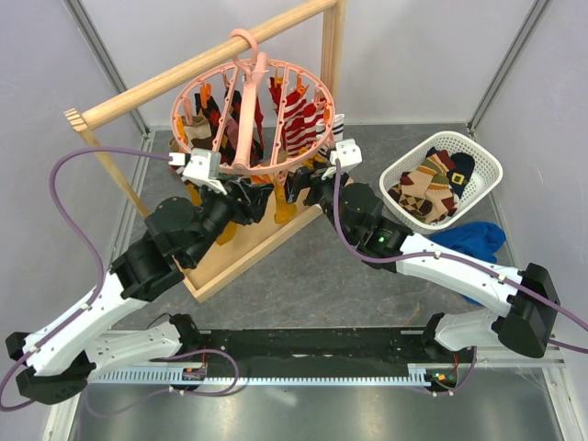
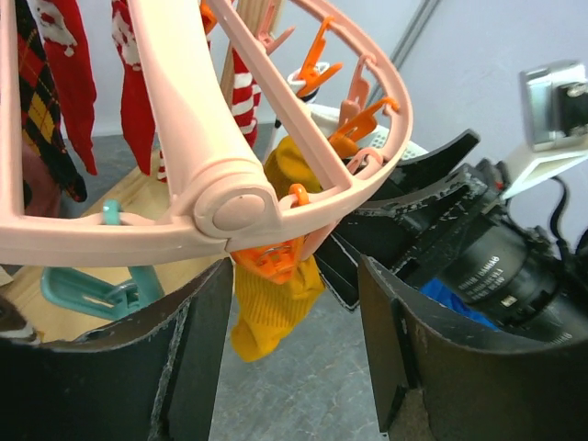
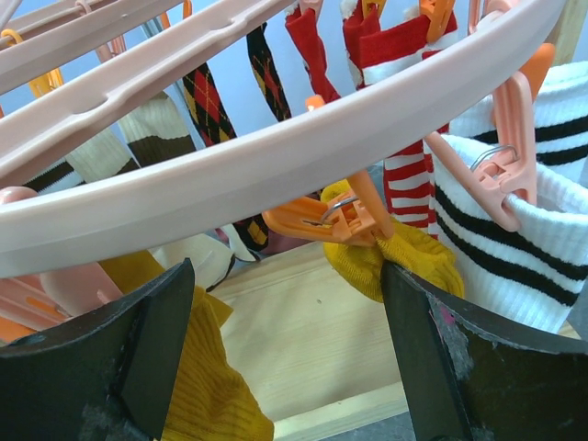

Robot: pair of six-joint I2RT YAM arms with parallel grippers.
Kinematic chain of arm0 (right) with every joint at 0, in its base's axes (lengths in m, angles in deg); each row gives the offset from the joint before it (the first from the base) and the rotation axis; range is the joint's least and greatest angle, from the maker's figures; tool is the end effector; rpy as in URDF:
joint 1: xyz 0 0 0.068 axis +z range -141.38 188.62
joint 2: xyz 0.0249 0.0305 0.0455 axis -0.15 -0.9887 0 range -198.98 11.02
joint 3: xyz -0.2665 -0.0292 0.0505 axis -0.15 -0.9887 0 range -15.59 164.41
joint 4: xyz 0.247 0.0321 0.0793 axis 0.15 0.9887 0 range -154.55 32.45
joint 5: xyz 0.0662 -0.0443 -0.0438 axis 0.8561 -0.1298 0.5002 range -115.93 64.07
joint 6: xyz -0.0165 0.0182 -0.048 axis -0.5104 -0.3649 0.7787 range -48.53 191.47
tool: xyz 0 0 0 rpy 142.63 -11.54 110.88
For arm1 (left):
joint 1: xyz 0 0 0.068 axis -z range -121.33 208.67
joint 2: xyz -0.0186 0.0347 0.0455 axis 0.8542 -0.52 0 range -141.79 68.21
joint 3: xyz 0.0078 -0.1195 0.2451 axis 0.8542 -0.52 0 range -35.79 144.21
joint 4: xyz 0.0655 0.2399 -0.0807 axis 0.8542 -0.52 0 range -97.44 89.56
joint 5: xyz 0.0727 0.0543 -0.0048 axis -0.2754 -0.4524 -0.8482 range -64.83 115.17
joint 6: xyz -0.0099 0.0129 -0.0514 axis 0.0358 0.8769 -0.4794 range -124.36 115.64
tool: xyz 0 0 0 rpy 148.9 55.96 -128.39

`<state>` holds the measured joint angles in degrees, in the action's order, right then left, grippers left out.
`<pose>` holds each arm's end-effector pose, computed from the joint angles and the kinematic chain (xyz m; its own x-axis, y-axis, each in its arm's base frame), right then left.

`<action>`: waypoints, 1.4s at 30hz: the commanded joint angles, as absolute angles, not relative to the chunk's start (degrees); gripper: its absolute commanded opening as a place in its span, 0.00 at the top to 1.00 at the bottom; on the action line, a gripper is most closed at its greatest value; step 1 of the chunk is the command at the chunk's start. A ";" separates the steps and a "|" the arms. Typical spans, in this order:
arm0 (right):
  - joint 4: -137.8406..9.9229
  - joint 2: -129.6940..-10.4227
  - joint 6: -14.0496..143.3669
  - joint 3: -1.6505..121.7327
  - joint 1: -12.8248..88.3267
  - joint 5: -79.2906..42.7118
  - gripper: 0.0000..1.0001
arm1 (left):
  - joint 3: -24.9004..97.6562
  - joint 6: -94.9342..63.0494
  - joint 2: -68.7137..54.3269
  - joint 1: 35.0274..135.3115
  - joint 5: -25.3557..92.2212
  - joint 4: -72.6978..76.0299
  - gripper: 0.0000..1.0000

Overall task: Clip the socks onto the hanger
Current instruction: Open the clamp at the hanger.

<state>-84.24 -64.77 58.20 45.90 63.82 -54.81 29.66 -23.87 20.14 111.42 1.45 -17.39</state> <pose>0.1924 0.2464 0.3769 -0.0498 0.2804 -0.9586 -0.4450 0.8530 0.2726 0.1119 -0.1234 0.4411 -0.1578 -0.2977 -0.9415 0.4588 0.8222 -0.3368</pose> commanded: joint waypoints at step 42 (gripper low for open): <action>-87.06 -60.43 56.88 42.33 63.03 -53.26 0.10 | 21.78 -21.15 17.32 116.06 -16.93 3.52 0.56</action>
<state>-85.72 -61.82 57.67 42.93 63.19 -54.03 21.75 -20.92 16.90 115.81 -15.32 0.16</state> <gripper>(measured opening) 0.895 0.475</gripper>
